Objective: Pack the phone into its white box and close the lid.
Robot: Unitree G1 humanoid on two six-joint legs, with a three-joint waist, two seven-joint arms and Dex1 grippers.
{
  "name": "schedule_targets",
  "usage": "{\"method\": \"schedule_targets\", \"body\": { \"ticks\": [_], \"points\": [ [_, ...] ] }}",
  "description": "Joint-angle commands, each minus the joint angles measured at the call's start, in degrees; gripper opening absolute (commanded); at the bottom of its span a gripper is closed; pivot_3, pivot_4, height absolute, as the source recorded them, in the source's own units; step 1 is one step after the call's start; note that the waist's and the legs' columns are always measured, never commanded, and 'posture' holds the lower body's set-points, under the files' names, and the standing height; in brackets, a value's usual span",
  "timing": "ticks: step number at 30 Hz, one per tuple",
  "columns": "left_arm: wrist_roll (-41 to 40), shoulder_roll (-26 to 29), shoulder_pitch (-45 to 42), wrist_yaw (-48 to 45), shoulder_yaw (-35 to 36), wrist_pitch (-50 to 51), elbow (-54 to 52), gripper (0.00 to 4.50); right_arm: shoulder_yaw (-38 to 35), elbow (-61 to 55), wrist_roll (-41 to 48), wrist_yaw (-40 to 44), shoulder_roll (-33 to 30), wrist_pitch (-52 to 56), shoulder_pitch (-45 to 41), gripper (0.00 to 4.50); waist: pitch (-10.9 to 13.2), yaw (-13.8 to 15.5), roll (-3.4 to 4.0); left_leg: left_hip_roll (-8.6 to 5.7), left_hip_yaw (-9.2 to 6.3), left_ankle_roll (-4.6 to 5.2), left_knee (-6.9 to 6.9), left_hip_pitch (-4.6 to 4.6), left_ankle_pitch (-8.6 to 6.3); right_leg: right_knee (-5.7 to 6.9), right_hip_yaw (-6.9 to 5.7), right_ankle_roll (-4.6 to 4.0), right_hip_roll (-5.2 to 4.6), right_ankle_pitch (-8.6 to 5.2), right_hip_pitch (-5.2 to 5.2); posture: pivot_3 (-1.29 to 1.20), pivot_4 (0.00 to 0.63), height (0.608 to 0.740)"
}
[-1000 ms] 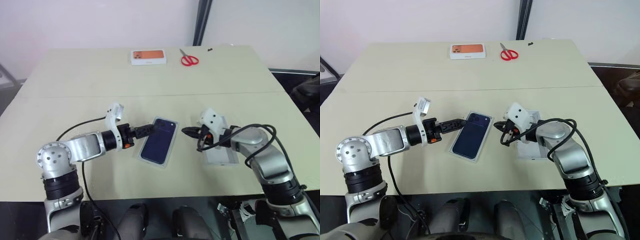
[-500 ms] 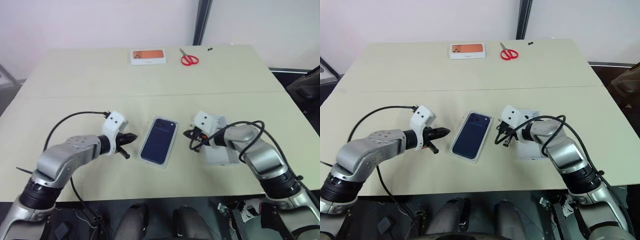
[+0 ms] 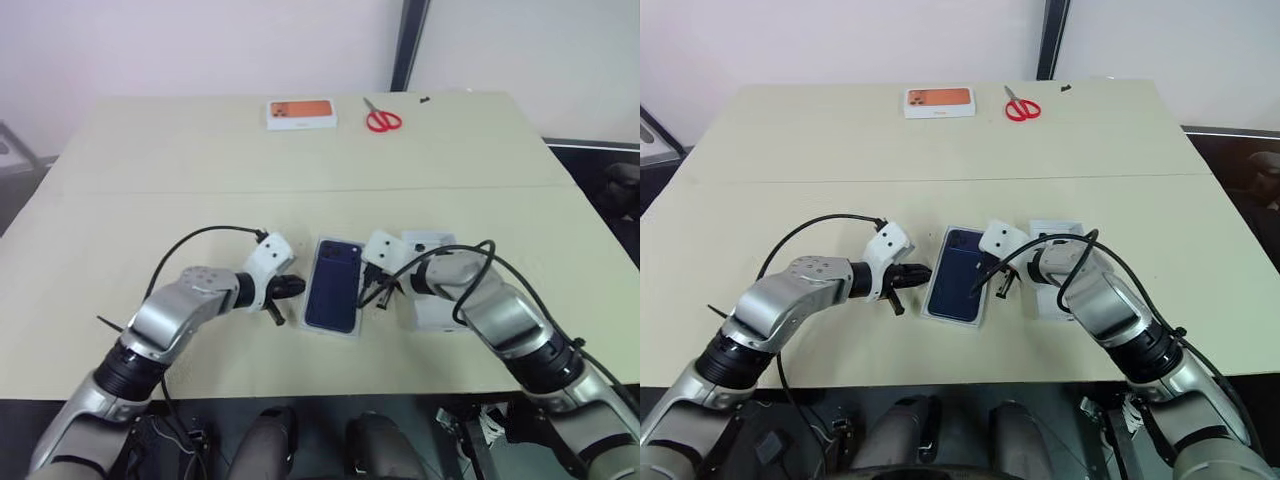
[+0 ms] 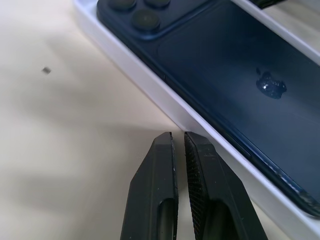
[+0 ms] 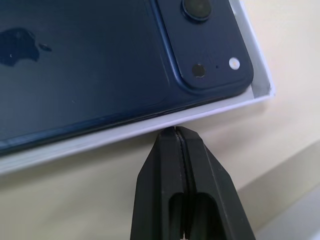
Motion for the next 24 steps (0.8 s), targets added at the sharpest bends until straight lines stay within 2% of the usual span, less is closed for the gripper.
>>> {"method": "schedule_targets", "body": {
  "ticks": [1,6,11,24],
  "points": [
    [-0.34,-3.6,-1.96,-2.35,-2.46,0.53,-0.97,0.44,-0.09,-5.0,1.35,3.12,-2.36,-1.18,1.05,0.0,0.0,0.07,0.0,0.0,0.0,0.01,0.01,-0.01,-0.01,-0.01,-0.01,0.0,-0.01,0.0,0.01,0.0,0.15,0.74],
    [1.35,-7.69,-4.11,-3.29,-4.54,1.23,1.22,0.44,-1.79,-8.08,2.08,6.09,-7.84,-2.15,4.53,0.0,0.0,0.04,0.0,-0.01,-0.01,0.03,0.04,0.0,-0.02,0.0,-0.03,0.02,-0.02,-0.01,0.05,0.0,0.15,0.74],
    [2.65,-9.87,-5.06,-5.14,-6.04,1.26,2.57,0.44,-3.24,-9.0,1.88,7.0,-10.05,-2.81,6.51,0.0,-0.01,-0.06,0.0,-0.01,-0.01,0.04,0.04,0.01,-0.02,0.01,-0.02,0.03,-0.01,-0.01,0.05,0.0,0.15,0.74],
    [3.17,-10.61,-3.98,-8.76,-6.22,3.18,1.17,0.44,-4.88,-8.42,1.14,8.27,-12.45,-3.84,8.09,0.0,-0.01,-0.03,0.0,-0.01,-0.01,0.04,0.07,0.01,-0.02,0.01,-0.02,0.04,-0.01,-0.02,0.08,0.0,0.15,0.74]
  ]
}}
